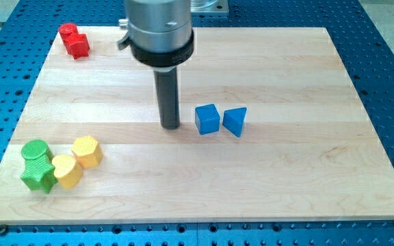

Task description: Push the blue blocks towards up

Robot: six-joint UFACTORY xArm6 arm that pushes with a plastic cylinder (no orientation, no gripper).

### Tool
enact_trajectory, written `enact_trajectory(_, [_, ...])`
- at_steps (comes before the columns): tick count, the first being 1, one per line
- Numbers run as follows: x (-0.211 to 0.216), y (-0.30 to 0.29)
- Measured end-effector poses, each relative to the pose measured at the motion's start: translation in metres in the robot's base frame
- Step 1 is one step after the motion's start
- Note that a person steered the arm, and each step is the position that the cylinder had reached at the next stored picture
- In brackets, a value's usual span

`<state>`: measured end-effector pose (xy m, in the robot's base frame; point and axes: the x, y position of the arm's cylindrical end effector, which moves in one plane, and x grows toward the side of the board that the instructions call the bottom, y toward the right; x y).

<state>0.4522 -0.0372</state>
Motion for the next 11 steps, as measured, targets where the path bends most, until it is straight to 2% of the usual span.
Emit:
enact_trajectory(1, [-0.032, 0.008])
enact_trajectory(3, [0.003, 0.068])
enact_trajectory(5, [0.0, 0.062])
enact_trajectory(6, [0.002, 0.027])
enact_trajectory(7, [0.04, 0.024])
enact_trajectory(8, [0.058, 0.051])
enact_trajectory(9, [0.042, 0.089])
enact_trajectory(11, [0.011, 0.117])
